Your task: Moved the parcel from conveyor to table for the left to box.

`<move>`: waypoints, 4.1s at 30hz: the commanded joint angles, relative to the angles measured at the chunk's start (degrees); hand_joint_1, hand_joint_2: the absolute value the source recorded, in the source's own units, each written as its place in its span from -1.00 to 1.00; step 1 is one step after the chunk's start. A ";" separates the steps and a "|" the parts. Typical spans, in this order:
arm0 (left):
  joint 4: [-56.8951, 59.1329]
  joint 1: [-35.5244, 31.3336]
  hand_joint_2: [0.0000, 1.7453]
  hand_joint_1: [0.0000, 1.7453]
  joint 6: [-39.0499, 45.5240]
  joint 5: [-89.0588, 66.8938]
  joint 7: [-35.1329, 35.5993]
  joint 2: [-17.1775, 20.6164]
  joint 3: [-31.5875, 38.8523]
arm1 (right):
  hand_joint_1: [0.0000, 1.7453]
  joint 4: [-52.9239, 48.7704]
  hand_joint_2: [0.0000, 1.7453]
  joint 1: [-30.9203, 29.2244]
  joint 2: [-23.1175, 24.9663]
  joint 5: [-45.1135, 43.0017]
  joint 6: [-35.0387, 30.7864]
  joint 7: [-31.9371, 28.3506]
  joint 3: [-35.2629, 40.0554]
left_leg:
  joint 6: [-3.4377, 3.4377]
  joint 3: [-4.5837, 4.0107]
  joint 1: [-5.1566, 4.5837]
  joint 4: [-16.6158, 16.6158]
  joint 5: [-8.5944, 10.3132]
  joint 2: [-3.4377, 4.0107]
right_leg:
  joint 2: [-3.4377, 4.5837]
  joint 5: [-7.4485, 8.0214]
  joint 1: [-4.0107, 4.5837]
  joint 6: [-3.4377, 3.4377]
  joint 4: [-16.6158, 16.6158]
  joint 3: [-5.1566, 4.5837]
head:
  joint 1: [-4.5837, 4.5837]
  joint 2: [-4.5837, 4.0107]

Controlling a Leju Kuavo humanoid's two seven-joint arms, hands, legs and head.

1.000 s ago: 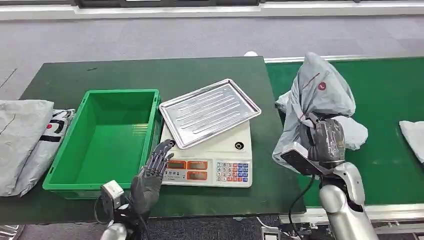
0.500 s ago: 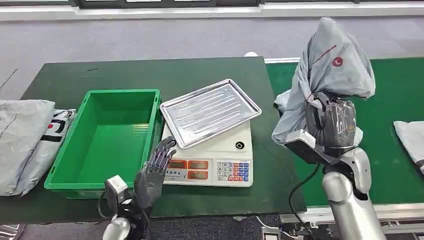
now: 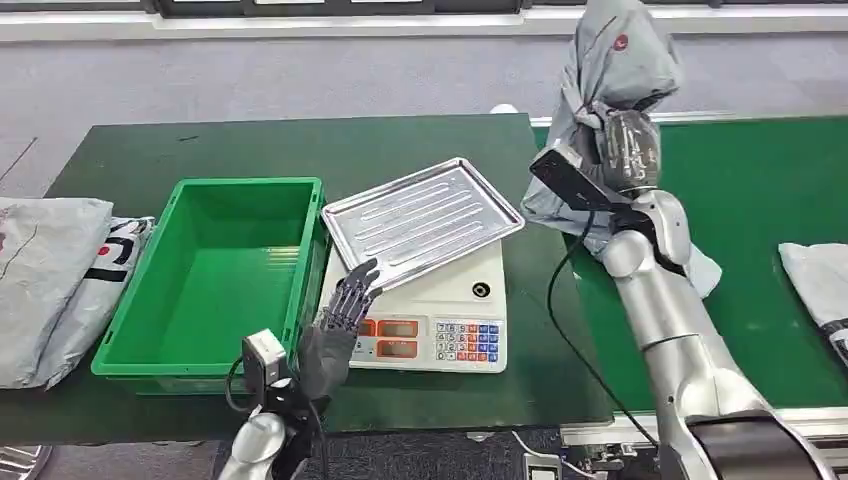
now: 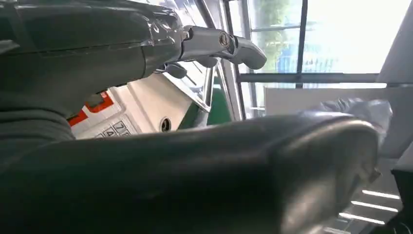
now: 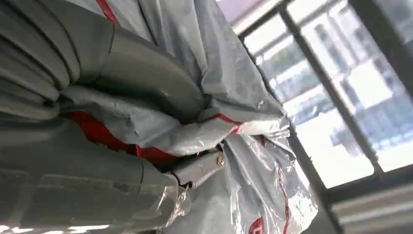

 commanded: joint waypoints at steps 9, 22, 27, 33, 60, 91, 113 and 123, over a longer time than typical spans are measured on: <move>8.96 -5.81 -1.00 -1.00 0.25 1.32 -1.17 1.67 -3.27 | 1.00 16.51 1.00 -0.45 13.56 -9.88 6.30 -11.52 7.98 | -0.05 0.08 0.02 -0.14 0.04 0.06 | 0.09 0.03 0.03 -0.03 -0.12 0.04 | -0.02 0.00; 8.14 -4.87 -1.00 -1.00 0.40 1.59 -1.51 1.37 -2.21 | 1.00 17.33 1.00 0.99 14.64 -9.90 8.31 -10.68 12.29 | -0.04 0.00 0.02 -0.16 0.09 -0.13 | -0.11 0.04 0.03 -0.04 -0.15 0.01 | -0.02 0.00; 6.18 -3.21 -1.00 -1.00 0.76 1.40 -1.40 1.25 -1.15 | -1.00 19.20 1.00 0.26 14.16 -6.12 2.08 -5.54 14.31 | -0.04 -0.01 0.02 -0.10 0.05 -0.06 | -0.04 0.02 0.03 -0.04 -0.10 -0.02 | -0.02 0.00; 6.09 -3.16 -1.00 -1.00 0.74 1.37 -1.38 1.27 -1.13 | -1.00 19.28 1.00 0.23 14.08 -6.17 2.07 -5.63 14.26 | -0.04 -0.07 0.01 -0.07 0.06 -0.12 | -0.09 0.01 0.02 -0.03 -0.06 -0.06 | -0.02 0.00; -2.14 -4.27 -1.00 -1.00 36.54 -9.13 5.18 0.09 -6.02 | -1.00 -47.65 1.00 45.27 6.34 -36.26 3.62 -24.46 4.65 | 0.01 -0.38 0.01 0.02 0.00 -0.74 | -0.73 -0.21 0.03 -0.01 -0.04 -0.19 | -0.02 0.00; 51.44 -38.48 1.00 -1.00 30.73 -44.82 22.97 -9.03 -28.74 | -1.00 -70.06 1.00 39.36 9.06 -31.41 -14.49 -24.65 7.83 | 0.24 -0.54 -0.16 0.13 0.24 -0.25 | -0.30 0.24 -0.16 0.15 -0.09 -0.43 | -0.02 0.00; 59.48 -40.34 1.00 1.00 49.98 -53.04 33.88 -7.18 -36.72 | -1.00 -65.92 1.00 36.15 9.55 -31.89 -14.49 -24.65 9.31 | 0.24 -0.48 -0.17 0.07 0.26 -0.12 | -0.17 0.27 -0.17 0.16 -0.10 -0.39 | -0.02 0.00; 60.01 -39.04 1.00 1.00 53.70 -54.09 35.44 -6.37 -34.36 | -1.00 -65.79 1.00 37.63 10.83 -29.67 -14.49 -24.65 8.75 | 0.23 -0.42 -0.14 0.00 0.26 -0.10 | -0.14 0.28 -0.15 0.14 -0.16 -0.33 | -0.02 0.00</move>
